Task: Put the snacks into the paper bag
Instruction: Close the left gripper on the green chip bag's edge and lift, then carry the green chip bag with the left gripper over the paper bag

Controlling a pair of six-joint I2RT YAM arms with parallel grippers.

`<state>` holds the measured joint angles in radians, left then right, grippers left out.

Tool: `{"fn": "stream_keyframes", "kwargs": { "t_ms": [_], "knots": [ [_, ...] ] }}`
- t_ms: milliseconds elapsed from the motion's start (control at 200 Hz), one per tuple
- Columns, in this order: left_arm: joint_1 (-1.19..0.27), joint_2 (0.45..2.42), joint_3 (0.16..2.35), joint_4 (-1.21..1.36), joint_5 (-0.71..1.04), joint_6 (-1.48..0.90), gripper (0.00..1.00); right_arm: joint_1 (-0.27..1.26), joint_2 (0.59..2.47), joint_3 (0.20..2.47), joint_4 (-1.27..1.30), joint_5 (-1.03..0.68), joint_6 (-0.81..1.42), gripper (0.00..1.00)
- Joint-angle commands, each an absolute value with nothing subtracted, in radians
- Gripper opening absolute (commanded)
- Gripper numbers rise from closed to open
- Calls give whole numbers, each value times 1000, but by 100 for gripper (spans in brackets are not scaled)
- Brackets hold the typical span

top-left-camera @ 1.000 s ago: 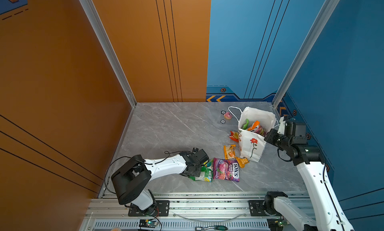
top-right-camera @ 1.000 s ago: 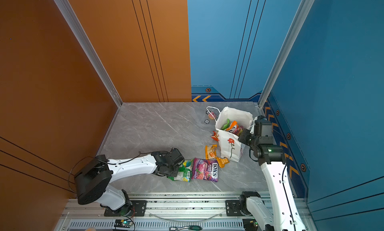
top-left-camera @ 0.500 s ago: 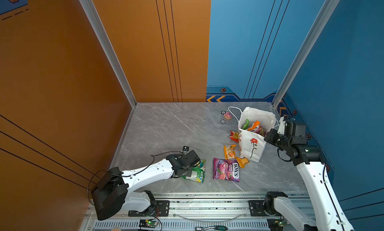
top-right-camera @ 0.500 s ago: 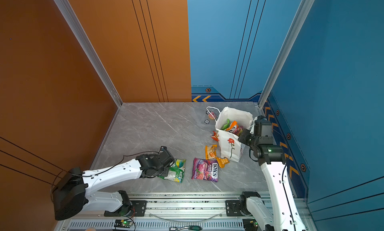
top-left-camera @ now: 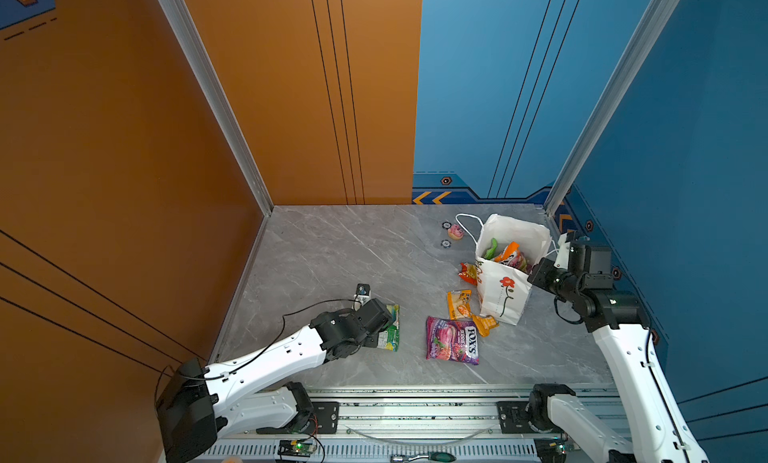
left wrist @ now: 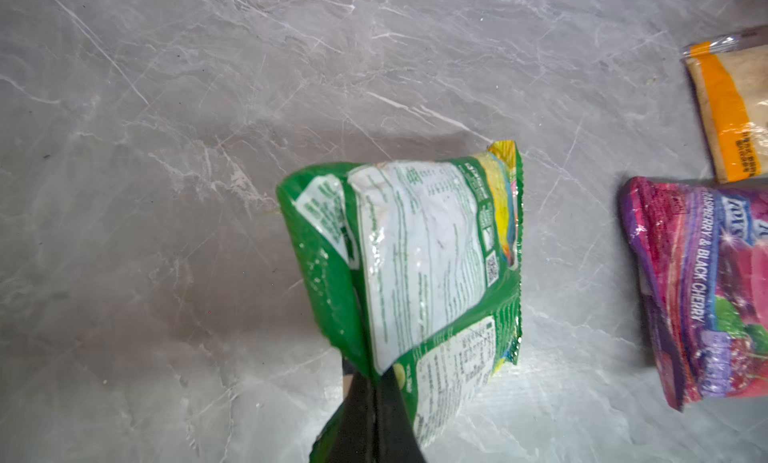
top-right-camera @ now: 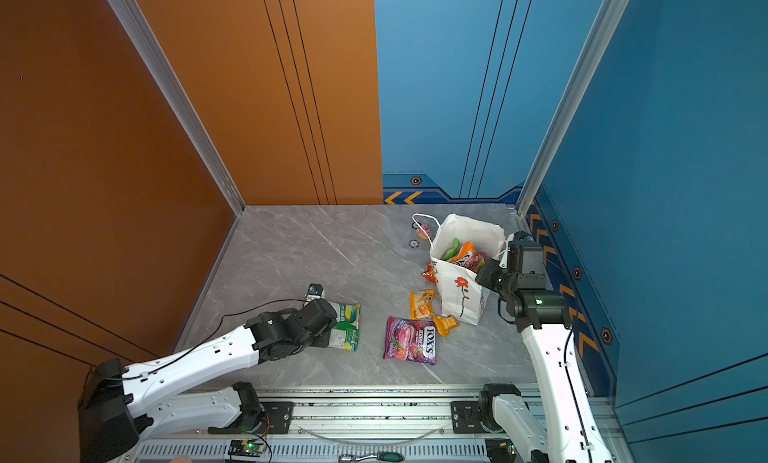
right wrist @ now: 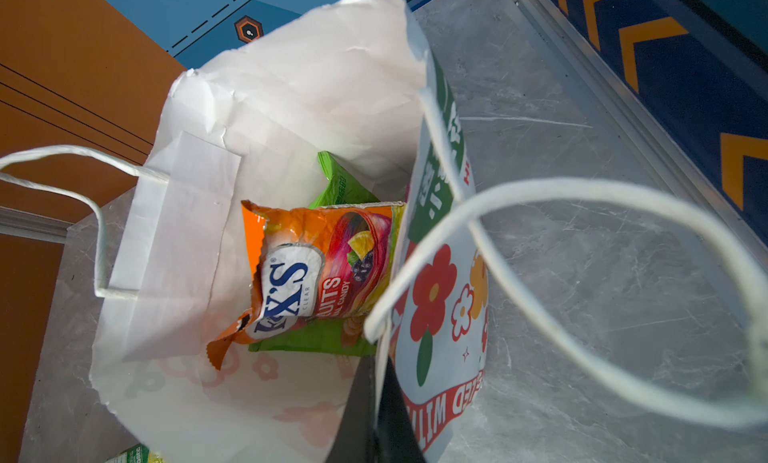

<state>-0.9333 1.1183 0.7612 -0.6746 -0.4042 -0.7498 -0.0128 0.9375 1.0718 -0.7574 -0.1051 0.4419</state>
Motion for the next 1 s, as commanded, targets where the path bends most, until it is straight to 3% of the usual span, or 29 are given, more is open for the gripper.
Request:
{"fn": "stream_keyframes", "kwargs": {
  "t_ms": [0,991],
  "knots": [
    [-944,1103,806,-680,-448,-744,0,-5,929,1070,-730,-120,429,0],
    [-744,917,977,-675,-512,-525,0,19,933,1096,-746,-110,428,0]
  ]
}}
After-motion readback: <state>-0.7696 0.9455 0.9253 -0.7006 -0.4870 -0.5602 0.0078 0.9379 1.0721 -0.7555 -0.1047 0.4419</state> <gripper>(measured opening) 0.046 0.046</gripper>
